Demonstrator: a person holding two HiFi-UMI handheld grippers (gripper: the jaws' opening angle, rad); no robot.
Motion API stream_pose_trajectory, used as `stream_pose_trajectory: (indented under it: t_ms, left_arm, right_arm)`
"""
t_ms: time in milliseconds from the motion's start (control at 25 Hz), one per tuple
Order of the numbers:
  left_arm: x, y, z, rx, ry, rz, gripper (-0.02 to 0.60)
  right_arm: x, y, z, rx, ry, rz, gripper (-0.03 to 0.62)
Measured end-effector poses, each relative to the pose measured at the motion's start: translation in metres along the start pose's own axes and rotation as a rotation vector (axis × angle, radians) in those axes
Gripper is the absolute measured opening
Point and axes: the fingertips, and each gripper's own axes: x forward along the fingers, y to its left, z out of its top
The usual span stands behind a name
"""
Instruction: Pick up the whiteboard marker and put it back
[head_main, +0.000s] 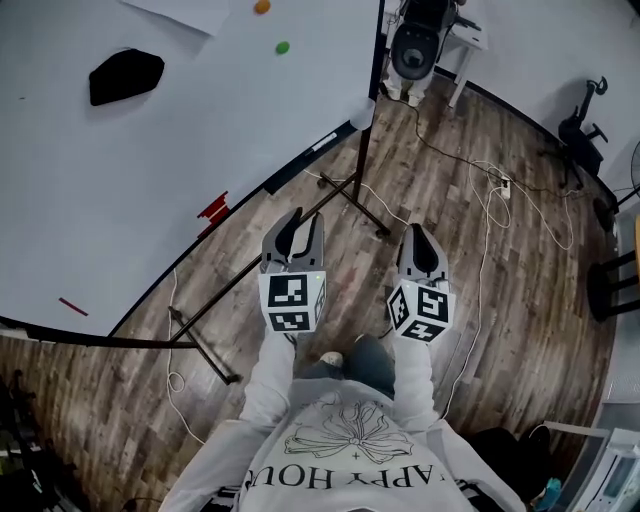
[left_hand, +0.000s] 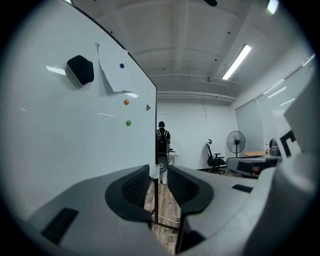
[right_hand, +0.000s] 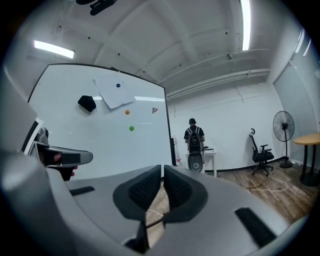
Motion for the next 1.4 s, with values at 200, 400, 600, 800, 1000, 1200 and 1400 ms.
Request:
stream_pose_trajectory:
  t_ms: [200, 400, 600, 800, 1000, 1200, 1400]
  left_arm:
    - [0.036, 0.016, -0.007, -0.013, 0.022, 0.030, 0.091]
    - [0.087, 0.030, -0.009, -0.016, 0.027, 0.073, 0.091]
    - [0.154, 0.037, -0.012, -0.031, 0.041, 0.132, 0.091]
    - [0.227, 0.035, -0.010, -0.019, 0.081, 0.180, 0.091]
    - [0.291, 0.038, -0.019, -0.014, 0.128, 0.239, 0.091]
    - [0.332, 0.044, -0.037, 0.043, 0.224, 0.285, 0.091]
    - [0.363, 0.054, -0.062, 0.162, 0.336, 0.300, 0.091]
  right_arm:
    - [0.043, -0.005, -0.006, 0.009, 0.020, 0.028, 0.005]
    - [0.101, -0.017, -0.005, -0.002, 0.017, 0.073, 0.005]
    - [0.174, -0.043, 0.003, -0.008, 0.015, 0.138, 0.003]
    - [0.243, -0.067, 0.017, -0.034, 0.022, 0.225, 0.004]
    - [0.304, -0.097, 0.019, -0.058, 0.041, 0.288, 0.003]
    - [0.343, -0.126, 0.005, -0.035, 0.084, 0.324, 0.004]
    - [0.367, -0.137, -0.019, -0.010, 0.143, 0.348, 0.005]
